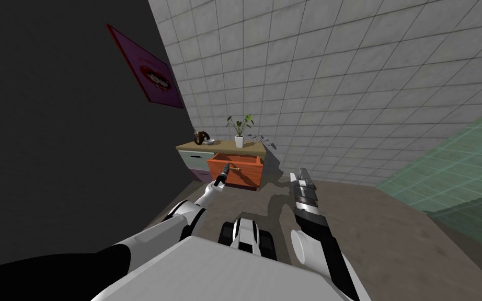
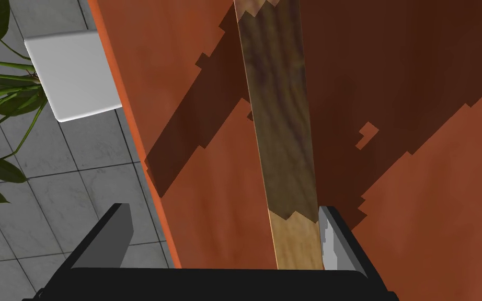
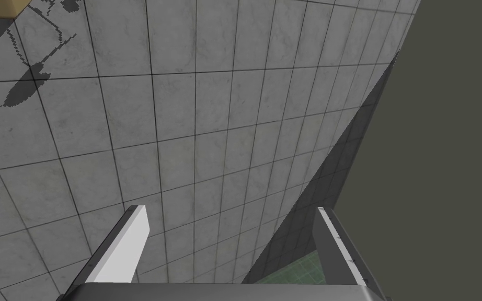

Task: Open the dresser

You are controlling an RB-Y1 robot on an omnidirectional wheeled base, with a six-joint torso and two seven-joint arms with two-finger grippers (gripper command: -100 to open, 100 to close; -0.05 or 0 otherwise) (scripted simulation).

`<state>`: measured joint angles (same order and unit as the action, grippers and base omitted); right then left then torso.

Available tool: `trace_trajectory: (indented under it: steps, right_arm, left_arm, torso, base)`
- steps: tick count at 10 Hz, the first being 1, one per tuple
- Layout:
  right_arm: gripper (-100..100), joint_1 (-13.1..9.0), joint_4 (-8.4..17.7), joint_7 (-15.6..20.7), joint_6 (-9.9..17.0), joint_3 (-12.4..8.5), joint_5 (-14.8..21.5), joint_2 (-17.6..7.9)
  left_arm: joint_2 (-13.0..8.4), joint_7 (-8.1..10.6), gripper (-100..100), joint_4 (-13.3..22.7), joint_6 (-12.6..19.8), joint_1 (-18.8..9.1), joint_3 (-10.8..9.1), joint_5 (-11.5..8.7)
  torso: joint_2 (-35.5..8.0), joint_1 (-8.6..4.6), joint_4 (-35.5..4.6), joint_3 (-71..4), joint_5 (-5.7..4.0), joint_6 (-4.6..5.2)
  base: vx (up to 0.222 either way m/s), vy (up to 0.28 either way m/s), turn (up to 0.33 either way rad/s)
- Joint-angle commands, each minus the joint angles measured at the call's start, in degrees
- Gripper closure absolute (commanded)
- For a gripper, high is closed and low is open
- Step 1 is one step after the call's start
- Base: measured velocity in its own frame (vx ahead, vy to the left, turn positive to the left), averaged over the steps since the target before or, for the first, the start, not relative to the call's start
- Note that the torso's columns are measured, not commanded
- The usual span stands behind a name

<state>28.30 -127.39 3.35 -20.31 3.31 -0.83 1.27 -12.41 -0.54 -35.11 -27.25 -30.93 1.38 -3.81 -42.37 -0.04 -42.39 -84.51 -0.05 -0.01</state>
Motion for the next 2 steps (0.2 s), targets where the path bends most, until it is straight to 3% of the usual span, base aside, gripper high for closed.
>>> trace_trajectory:
  steps: [1,2]
  right_arm:
    - [0,0.0,0.0,0.0,0.0,0.0,0.0,0.0]
    - [0,0.0,0.0,0.0,0.0,0.0,0.0,0.0]
  left_arm:
    - [0.0,0.00,0,0.0,0.0,0.0,0.00,0.0]
    - [0.0,0.00,0,0.1,0.1,0.1,0.01,0.0]
  torso:
    - [0.0,0.01,0.0,0.0,0.01,0.00]
    - [0.0,0.02,0.0,0.0,0.02,0.01]
  base:
    - [0.000,0.000,0.000]
    - [0.000,0.000,0.000]
